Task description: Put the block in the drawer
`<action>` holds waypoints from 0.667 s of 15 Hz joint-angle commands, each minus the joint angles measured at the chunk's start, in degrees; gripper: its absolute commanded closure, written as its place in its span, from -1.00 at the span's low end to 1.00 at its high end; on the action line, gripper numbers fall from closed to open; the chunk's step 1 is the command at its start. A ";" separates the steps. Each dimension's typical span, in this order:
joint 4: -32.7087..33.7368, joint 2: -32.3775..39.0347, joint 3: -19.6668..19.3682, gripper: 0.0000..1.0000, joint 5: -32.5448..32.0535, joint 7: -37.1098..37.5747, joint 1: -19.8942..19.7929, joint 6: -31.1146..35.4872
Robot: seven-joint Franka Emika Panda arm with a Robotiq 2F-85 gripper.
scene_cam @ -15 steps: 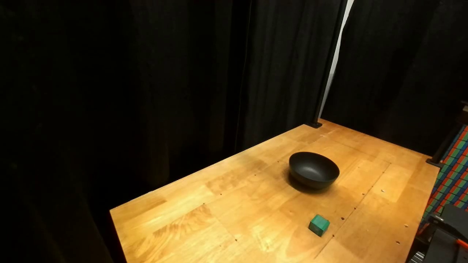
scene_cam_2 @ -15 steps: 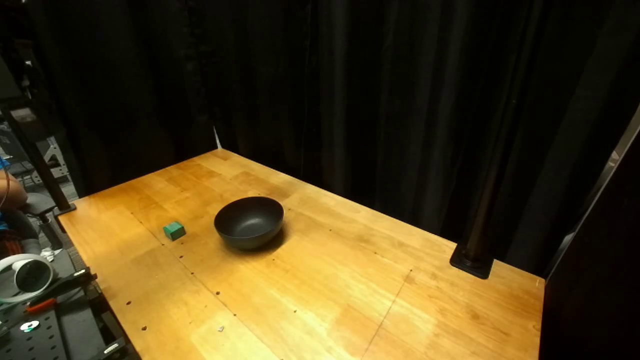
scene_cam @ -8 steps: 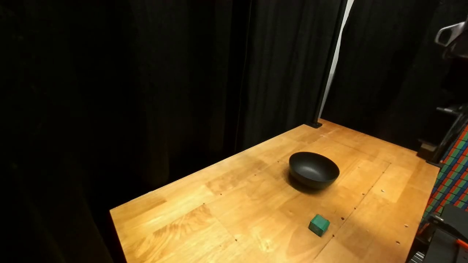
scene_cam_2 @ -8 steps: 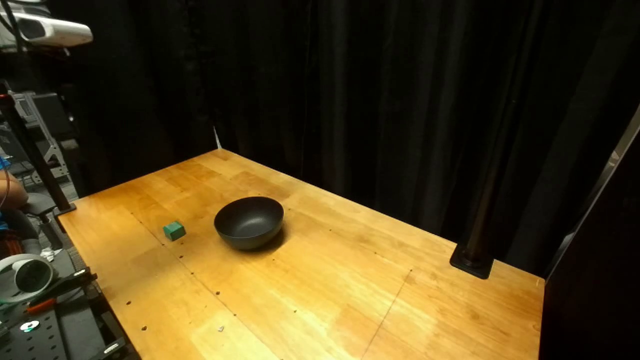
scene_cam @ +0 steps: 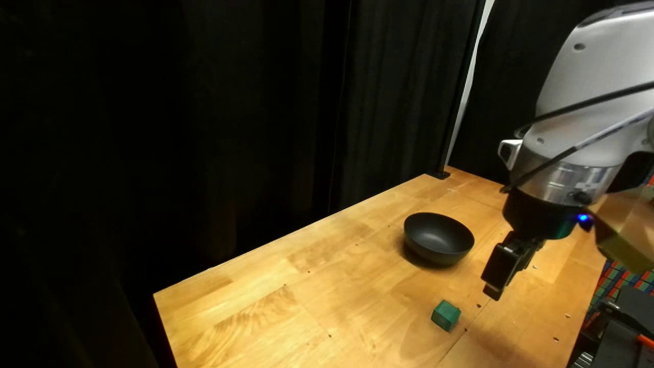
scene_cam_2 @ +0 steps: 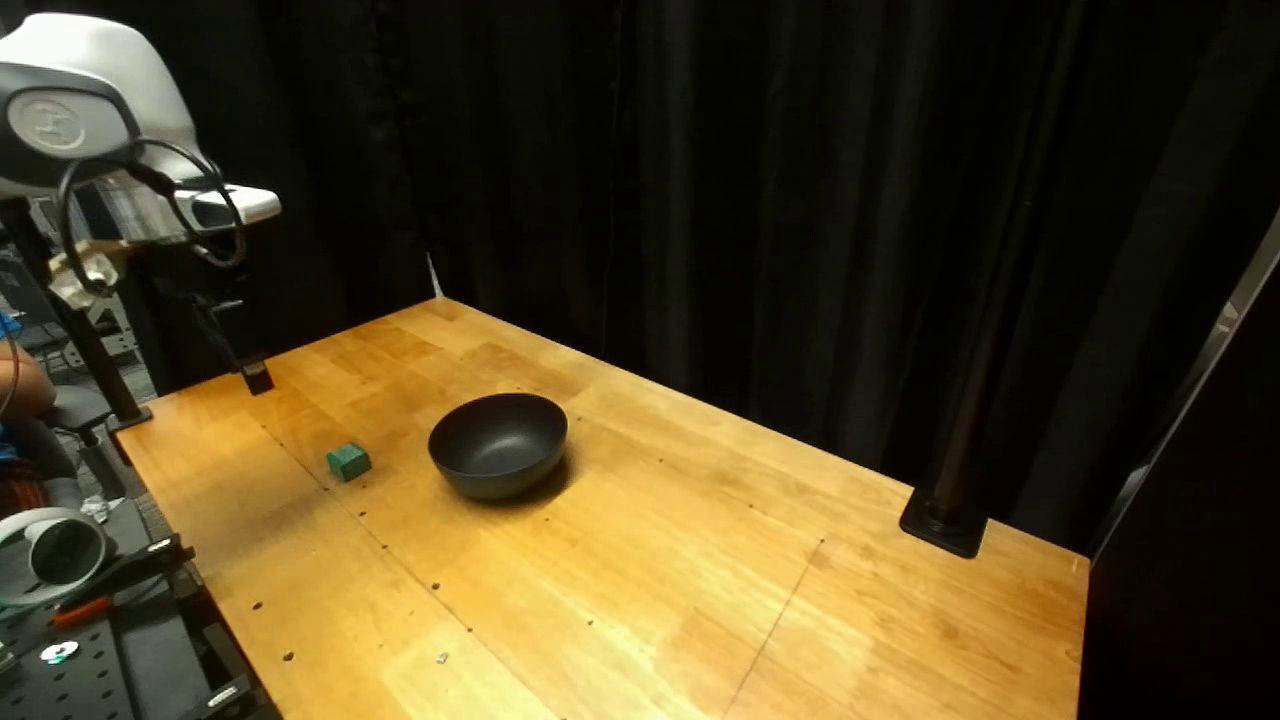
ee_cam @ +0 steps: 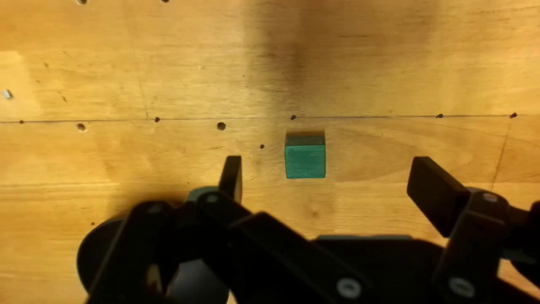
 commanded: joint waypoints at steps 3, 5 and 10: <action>7.47 17.73 -5.76 -1.00 -13.69 7.55 1.43 8.42; 10.49 22.27 -9.66 -1.00 -17.15 8.76 3.62 8.34; 16.72 31.67 -15.98 -1.00 -12.74 3.79 7.95 9.77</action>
